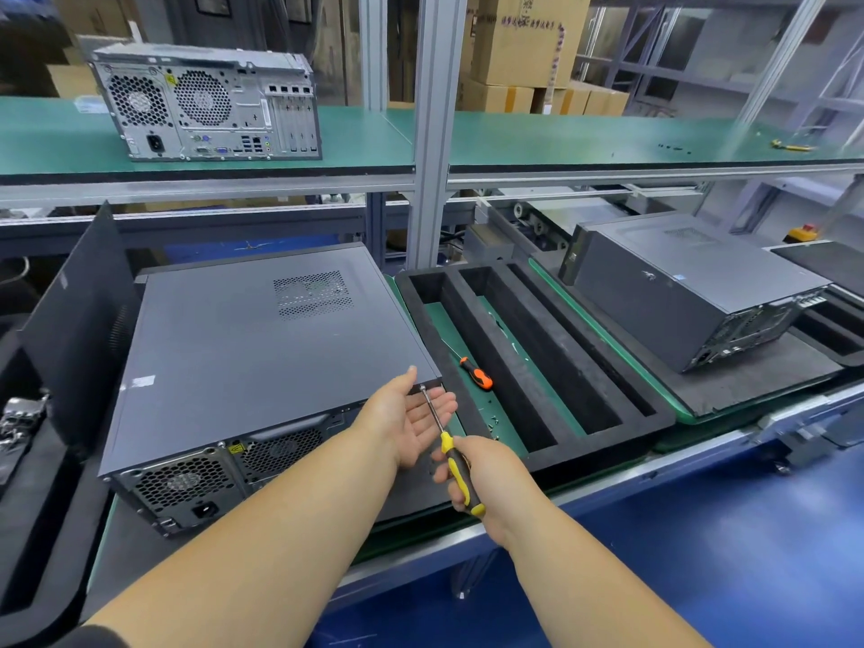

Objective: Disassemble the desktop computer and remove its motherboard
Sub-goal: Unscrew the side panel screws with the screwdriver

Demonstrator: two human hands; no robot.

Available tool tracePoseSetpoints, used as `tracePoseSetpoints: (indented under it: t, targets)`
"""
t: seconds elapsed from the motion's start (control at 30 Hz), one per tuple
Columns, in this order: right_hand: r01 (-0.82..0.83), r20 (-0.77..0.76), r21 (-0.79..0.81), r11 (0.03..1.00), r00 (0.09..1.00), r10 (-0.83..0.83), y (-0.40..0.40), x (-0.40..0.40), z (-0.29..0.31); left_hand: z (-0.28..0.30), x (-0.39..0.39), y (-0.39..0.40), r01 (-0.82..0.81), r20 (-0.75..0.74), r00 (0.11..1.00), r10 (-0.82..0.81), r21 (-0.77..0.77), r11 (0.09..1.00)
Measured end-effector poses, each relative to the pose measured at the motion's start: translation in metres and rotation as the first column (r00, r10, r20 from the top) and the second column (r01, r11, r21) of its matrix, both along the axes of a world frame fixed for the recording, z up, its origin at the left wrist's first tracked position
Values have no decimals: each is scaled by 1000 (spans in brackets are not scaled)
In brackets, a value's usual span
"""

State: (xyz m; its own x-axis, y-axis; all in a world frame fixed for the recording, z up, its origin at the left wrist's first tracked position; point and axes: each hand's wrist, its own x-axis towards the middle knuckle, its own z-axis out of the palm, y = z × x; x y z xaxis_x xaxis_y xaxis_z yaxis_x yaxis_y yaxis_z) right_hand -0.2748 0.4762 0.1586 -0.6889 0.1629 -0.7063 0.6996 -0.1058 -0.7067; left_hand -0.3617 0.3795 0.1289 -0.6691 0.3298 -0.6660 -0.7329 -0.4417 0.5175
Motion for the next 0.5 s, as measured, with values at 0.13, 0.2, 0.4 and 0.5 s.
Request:
tracePoseSetpoints:
  t: [0.13, 0.2, 0.4, 0.5]
  targets:
    - [-76, -15, 124, 989, 997, 79, 3, -3, -7, -5, -1, 5, -5, -24, 1000, 3, -51, 999]
    - [-88, -93, 190, 978, 990, 108, 9, -2, -18, -7, -2, 7, -19, -35, 999, 17, -58, 998]
    - [-20, -266, 146, 989, 962, 59, 21, 5, -36, -12, 3, 12, -88, -101, 992, 80, -75, 993]
    - [-24, -266, 126, 992, 962, 57, 28, 3, -39, -16, 5, 14, -126, -139, 984, 112, -97, 987]
